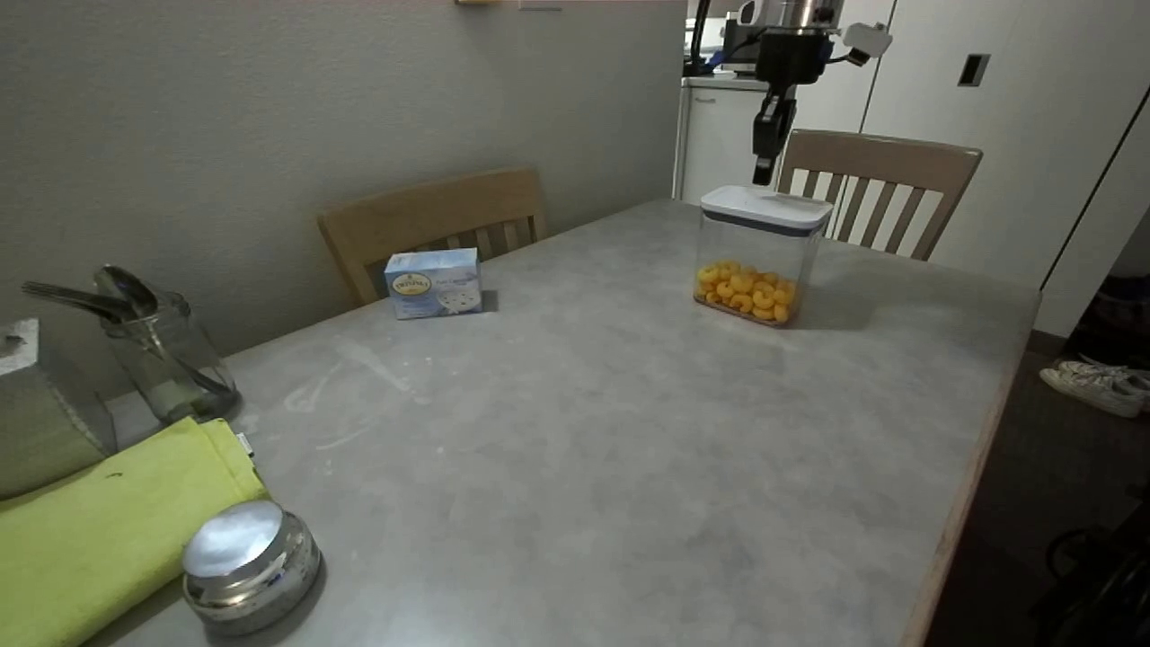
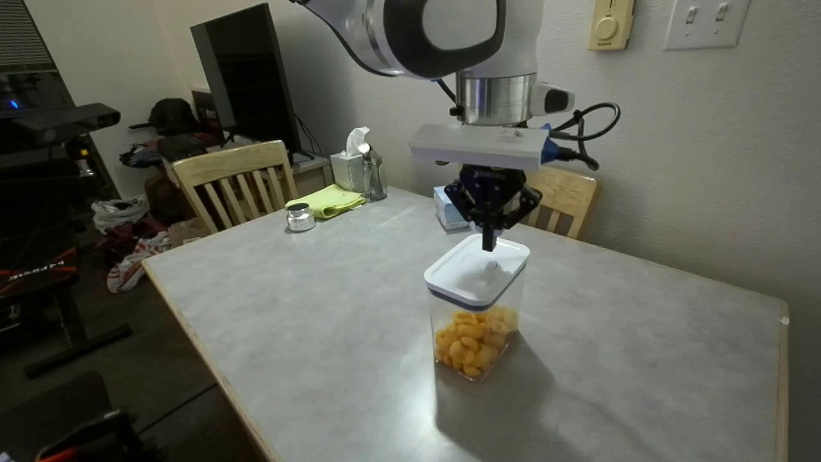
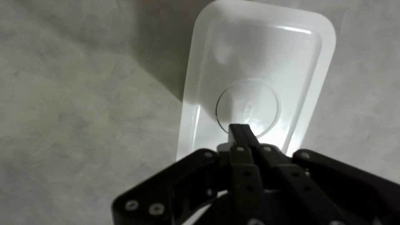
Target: Press the button on the white lid then put the lid on the table
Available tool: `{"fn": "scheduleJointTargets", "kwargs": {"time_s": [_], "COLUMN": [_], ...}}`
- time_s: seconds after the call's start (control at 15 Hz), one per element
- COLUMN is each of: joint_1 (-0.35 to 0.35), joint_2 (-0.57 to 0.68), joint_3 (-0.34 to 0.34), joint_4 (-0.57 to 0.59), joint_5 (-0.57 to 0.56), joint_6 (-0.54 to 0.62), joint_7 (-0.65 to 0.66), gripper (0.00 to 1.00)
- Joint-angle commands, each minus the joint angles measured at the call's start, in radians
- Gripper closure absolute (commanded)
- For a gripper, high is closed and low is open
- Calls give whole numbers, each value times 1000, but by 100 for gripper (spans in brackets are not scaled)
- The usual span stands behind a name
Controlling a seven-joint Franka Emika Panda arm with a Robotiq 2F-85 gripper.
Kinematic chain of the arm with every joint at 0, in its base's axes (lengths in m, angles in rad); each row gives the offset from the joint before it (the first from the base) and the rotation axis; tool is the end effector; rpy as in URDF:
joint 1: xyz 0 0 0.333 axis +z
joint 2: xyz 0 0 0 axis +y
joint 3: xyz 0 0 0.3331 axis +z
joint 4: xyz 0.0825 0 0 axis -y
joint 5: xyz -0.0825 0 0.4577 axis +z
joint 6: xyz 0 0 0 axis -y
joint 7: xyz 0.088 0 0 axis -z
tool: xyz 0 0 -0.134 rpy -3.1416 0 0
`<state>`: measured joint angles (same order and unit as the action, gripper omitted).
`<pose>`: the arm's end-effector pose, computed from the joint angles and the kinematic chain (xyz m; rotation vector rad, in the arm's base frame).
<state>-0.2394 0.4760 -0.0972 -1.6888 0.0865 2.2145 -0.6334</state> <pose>0.7076 -0.2368 0.2755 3.1128 0.4047 0.0922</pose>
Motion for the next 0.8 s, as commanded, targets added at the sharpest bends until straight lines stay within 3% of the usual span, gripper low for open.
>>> {"fn": "scheduleJointTargets", "kwargs": {"time_s": [0.0,0.33,0.73], "joint_1": [-28,-34,-28], "joint_2": [28,35,78], "joint_3": [27,43,10], "joint_4": [-6,-10,-7], "joint_5": [-1,6,-45], "joint_6": [66,44,27], "joint_7": [-10,-10,34], "gripper": [100,100,100]}}
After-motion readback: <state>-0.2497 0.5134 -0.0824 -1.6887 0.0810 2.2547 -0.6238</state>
